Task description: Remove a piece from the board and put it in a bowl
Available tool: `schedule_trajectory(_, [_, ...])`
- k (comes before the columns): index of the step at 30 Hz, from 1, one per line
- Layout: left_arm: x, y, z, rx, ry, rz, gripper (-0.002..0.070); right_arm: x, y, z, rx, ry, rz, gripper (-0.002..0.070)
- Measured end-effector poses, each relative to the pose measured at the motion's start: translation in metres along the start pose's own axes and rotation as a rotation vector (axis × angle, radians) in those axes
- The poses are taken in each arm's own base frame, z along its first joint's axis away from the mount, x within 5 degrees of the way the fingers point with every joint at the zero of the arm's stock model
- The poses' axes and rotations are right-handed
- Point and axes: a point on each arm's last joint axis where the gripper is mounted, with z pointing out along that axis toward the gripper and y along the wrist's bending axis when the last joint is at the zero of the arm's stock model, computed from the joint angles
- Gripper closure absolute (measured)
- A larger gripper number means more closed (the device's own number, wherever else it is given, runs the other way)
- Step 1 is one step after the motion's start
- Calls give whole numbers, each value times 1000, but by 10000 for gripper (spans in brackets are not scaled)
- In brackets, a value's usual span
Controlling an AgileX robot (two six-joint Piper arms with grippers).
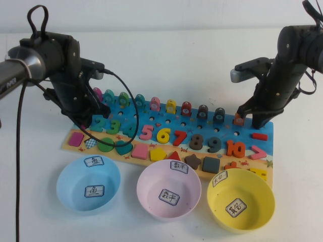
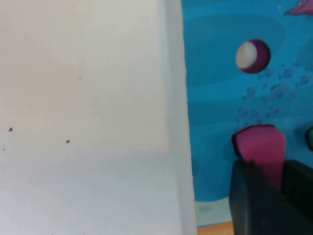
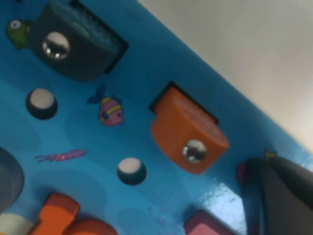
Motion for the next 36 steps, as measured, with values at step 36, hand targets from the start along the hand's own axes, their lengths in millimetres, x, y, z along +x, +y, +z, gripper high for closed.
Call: schedule_trajectory(36, [-1, 9, -91, -27, -45, 41, 611, 0, 0, 0, -3, -2, 5, 694])
